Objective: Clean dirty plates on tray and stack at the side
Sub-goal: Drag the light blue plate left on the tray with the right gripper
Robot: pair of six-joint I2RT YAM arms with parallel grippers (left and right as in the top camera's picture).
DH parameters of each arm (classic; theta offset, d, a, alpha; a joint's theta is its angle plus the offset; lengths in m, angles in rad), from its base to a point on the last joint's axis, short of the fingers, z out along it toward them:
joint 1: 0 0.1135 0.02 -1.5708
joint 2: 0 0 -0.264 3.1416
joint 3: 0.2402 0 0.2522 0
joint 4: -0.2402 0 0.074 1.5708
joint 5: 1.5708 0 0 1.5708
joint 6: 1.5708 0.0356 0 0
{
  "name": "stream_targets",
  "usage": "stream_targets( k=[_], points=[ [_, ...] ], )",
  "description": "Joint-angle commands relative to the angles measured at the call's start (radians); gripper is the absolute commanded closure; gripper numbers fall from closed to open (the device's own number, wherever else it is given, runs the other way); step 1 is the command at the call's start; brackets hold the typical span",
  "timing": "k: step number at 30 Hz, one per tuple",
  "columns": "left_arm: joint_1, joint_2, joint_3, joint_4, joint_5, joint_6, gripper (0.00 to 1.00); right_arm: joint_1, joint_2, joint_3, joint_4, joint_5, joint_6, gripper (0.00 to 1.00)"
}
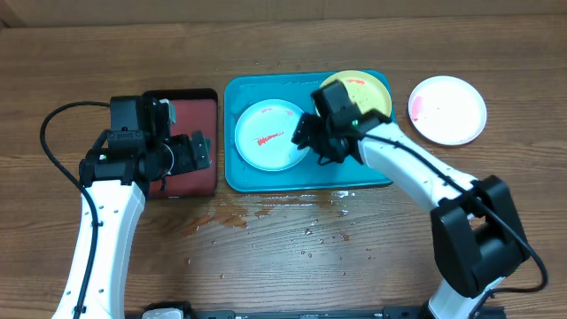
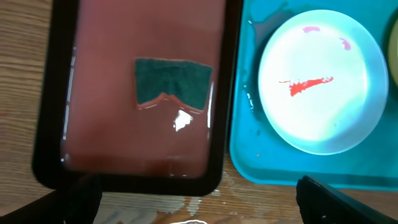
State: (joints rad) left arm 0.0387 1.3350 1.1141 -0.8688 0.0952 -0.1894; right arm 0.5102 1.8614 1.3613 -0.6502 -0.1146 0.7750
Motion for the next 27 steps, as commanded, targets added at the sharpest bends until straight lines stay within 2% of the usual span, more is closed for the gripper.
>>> stream_targets(
  k=[1,8,14,20,27],
  points=[
    [-0.008,-0.014,0.010,0.002,-0.067,-0.016,0.00,-0.009,-0.099,0.117,-0.072,0.013,-0.166,0.16],
    [-0.007,0.016,-0.067,0.108,-0.106,-0.014,0.00,-0.027,-0.227,0.206,-0.221,0.013,-0.370,0.06],
    [-0.007,0.116,-0.082,0.237,-0.105,0.076,0.00,-0.033,-0.302,0.206,-0.307,0.013,-0.485,0.03],
    [-0.006,0.218,-0.082,0.284,-0.095,0.073,0.00,-0.035,-0.304,0.206,-0.363,0.018,-0.491,0.03],
    [-0.007,0.333,-0.082,0.377,-0.095,0.074,0.05,-0.035,-0.304,0.206,-0.366,0.017,-0.491,0.03]
  ],
)
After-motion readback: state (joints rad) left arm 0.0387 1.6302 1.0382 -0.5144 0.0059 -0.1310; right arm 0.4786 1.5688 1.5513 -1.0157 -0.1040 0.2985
